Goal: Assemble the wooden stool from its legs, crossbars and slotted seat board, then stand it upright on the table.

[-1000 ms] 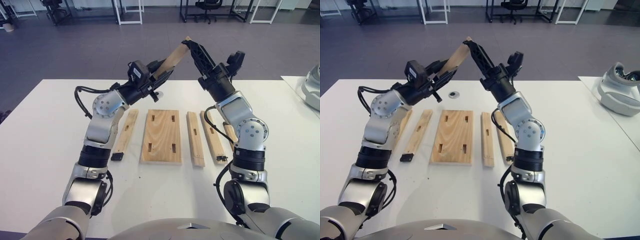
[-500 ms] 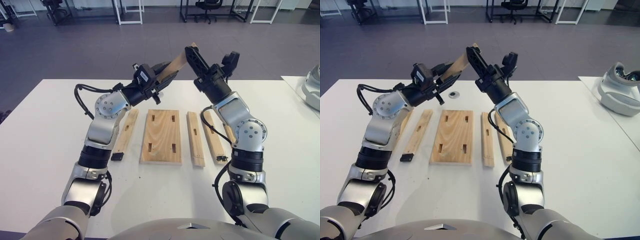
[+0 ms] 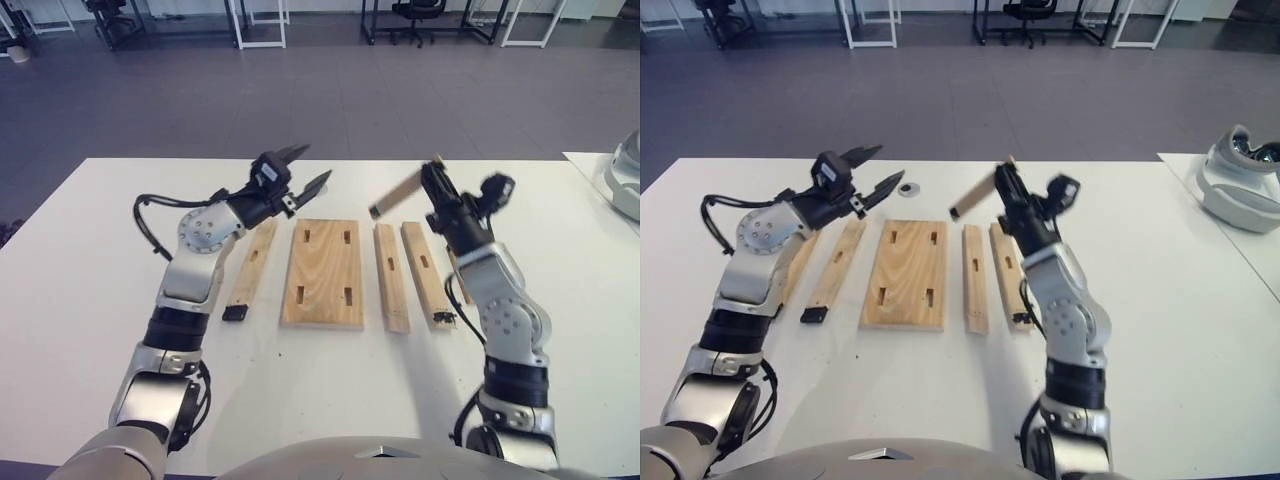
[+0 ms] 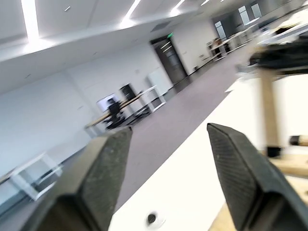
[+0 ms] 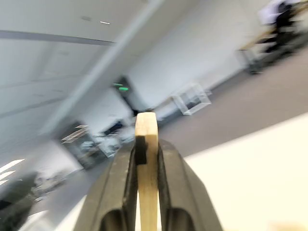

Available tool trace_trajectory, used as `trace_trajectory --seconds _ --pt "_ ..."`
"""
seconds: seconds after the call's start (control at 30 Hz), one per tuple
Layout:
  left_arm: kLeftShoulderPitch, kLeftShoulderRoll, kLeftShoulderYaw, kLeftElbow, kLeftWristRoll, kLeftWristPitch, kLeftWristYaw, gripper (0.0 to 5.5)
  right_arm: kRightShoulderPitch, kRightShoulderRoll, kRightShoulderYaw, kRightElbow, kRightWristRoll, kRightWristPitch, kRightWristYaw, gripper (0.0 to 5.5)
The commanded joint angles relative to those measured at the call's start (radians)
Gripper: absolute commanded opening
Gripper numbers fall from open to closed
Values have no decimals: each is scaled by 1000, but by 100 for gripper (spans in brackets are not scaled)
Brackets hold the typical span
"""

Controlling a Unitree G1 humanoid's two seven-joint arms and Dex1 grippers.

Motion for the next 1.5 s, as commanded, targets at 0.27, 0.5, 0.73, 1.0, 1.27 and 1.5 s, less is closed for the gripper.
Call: trace_trajectory --seconds 0.27,0.5,0.73,1.0,1.27,1.5 --pt "46 -6 56 12 31 14 126 322 88 9 47 127 -179 -85 24 40" --pt "36 -6 56 17 23 21 117 322 87 51 29 184 -184 -131 37 40" --pt "40 -3 56 16 20 25 112 322 122 -14 120 210 -350 -173 65 40" --pt "53 -4 60 2 23 31 121 322 157 -80 188 304 -543 -262 65 40" --pt "64 -5 59 -11 27 37 126 322 188 -153 252 434 -619 -265 140 40" --pt "64 -5 55 -10 29 40 124 322 194 -167 261 436 -607 -341 182 40"
